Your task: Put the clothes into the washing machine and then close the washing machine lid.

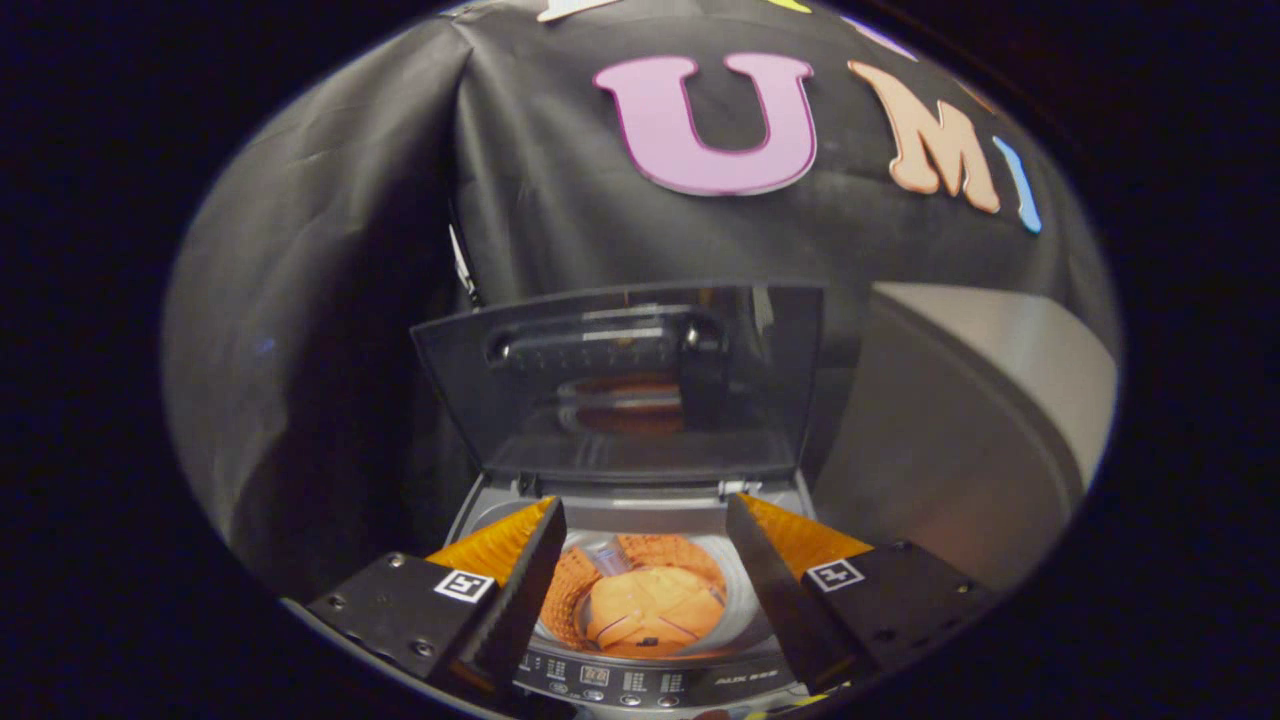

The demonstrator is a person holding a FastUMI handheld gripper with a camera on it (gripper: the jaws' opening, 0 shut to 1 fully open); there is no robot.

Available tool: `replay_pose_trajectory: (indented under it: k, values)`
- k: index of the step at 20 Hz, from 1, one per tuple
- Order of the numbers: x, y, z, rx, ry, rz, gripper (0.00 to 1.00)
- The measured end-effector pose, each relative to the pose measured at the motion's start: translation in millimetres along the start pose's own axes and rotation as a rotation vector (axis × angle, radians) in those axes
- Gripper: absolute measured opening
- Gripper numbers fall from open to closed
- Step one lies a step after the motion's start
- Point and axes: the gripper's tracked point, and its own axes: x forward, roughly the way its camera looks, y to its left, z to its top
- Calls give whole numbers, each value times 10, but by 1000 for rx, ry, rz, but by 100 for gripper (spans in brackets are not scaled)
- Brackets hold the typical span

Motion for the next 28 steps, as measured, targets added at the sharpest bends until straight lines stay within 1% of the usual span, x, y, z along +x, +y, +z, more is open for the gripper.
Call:
replay_pose_trajectory:
  k: [5, 8, 10, 12, 15, 16, 17, 18, 20, 21, 22, 24, 26, 27, 28]
  values:
    - [-144, 91, 696, -37, -95, 6, 97]
    - [-144, 190, 1119, 0, -168, 33, 97]
    - [-74, 264, 1352, 37, -219, 54, 97]
    - [137, 270, 1468, 50, -263, 40, 97]
    - [371, 140, 1596, 34, -327, -56, 97]
    - [467, 136, 1639, 21, -354, -66, 97]
    - [552, 208, 1675, 10, -378, -49, 97]
    - [632, 288, 1724, -23, -401, -36, 97]
    - [745, 343, 1699, -104, -421, -49, 97]
    - [827, 327, 1656, -108, -408, -67, 97]
    - [935, 339, 1600, -80, -392, -60, 96]
    - [1137, 363, 1484, -1, -344, -43, 96]
    - [1309, 397, 1356, 29, -268, -4, 96]
    - [1387, 342, 1252, 20, -232, -28, 96]
    - [1370, 323, 1253, -12, -243, -49, 96]
